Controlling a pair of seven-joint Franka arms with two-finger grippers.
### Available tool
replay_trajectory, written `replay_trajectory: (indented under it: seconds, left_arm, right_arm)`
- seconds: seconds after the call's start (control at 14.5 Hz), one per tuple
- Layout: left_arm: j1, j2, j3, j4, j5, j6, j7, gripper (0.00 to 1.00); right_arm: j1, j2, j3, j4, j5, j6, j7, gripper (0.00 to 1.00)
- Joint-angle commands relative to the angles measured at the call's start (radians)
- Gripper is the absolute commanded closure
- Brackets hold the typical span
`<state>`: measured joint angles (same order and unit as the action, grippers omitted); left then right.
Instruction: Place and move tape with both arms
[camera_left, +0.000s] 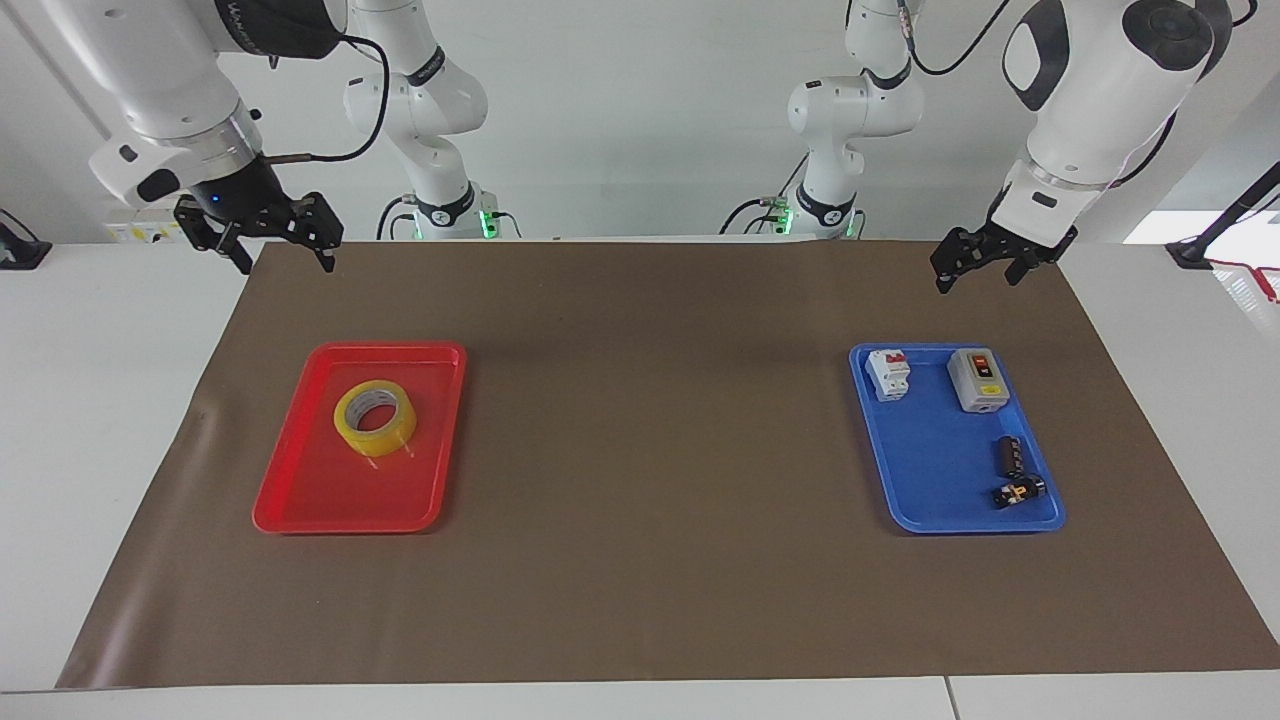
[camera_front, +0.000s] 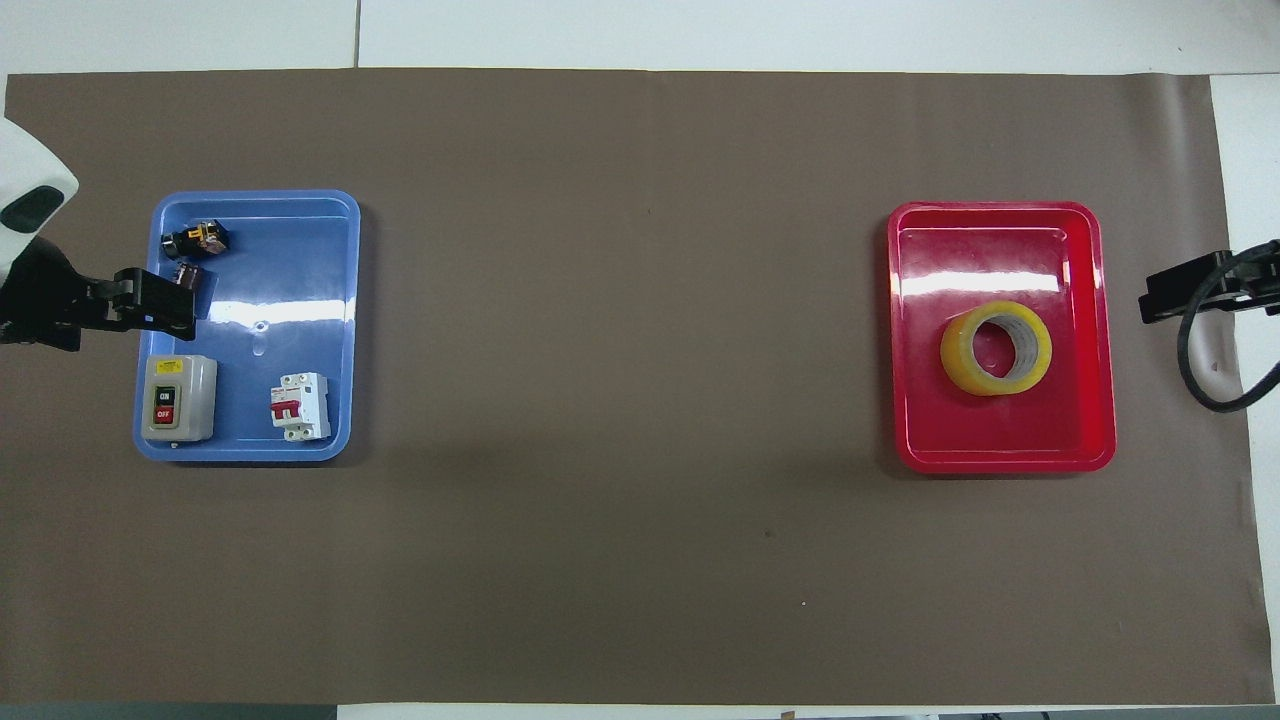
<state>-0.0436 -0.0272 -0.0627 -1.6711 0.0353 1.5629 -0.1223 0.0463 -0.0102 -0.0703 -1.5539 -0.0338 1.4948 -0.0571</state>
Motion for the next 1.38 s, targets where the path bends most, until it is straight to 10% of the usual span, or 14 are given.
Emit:
replay_trajectory:
  seconds: [0.0, 1.31]
  left_arm:
    - [0.010, -0.023, -0.003, -0.027, 0.008, 0.019, 0.009, 0.00]
    - [0.010, -0.023, -0.003, -0.027, 0.008, 0.019, 0.009, 0.00]
  right_arm:
    - [-0.003, -0.008, 0.010, 0.002, -0.009, 0.010, -0.010, 0.00]
    - [-0.011, 0.009, 0.009, 0.034, 0.009, -0.039, -0.012, 0.00]
